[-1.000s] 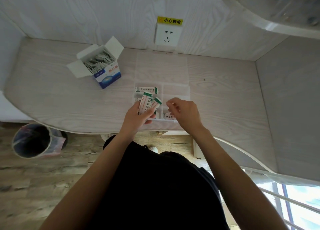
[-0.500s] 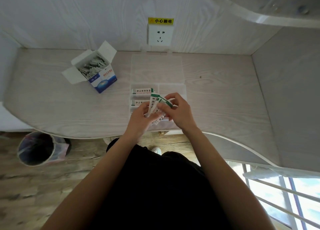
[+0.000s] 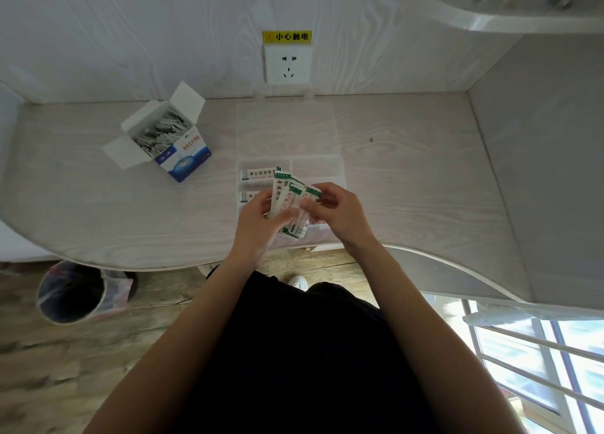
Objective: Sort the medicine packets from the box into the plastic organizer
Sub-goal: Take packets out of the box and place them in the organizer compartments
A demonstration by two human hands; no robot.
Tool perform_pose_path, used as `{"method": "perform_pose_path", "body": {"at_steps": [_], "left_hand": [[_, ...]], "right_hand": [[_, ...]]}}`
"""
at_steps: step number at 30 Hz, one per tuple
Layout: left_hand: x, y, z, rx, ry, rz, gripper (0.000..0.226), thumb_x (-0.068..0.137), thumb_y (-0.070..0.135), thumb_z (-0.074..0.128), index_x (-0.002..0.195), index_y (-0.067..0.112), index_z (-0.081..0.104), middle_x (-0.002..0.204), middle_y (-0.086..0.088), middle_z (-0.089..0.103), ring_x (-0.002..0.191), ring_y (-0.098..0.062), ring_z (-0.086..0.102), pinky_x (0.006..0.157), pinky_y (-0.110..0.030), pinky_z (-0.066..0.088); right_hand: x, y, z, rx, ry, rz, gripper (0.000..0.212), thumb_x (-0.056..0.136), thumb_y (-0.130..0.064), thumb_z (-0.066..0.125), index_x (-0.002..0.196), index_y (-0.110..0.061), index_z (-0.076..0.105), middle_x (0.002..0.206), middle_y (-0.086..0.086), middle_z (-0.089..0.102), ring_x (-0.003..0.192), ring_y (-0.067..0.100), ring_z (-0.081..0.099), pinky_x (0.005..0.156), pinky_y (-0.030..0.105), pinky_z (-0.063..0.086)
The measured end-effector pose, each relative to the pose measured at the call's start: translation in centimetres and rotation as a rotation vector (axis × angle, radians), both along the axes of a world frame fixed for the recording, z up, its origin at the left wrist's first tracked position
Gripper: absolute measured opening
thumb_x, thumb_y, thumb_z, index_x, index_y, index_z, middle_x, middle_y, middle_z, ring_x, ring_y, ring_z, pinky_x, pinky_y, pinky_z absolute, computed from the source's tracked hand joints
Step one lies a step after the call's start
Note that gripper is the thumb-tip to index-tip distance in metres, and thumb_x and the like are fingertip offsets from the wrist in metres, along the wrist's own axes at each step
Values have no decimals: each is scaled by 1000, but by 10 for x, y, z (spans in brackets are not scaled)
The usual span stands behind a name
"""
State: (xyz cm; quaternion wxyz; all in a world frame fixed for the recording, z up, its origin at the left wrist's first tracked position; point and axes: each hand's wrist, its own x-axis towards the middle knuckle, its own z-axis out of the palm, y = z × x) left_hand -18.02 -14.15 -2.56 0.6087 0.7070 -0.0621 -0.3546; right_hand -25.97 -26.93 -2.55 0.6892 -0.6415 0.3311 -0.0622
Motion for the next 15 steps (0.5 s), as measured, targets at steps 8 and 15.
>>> {"method": "perform_pose_path", "body": {"at_steps": [8,15], "left_hand": [[1,-3,-1,-7,23,-35,32,83,2,65,114,10,60,103,-5,69,89,-16,69,72,-25,57],[3,-7,0,-5,10,-19,26,83,7,67,107,16,62,103,-4,69,91,-20,68,73,-30,56]], "right_hand": [[-3,-5,-4,-3,50,21,17,82,-12,70,94,-4,62,77,3,65,53,9,53,47,19,43],[-5,-6,-8,53,47,-28,15,84,-10,67,95,1,62,70,4,63,50,6,52,46,19,44]]}}
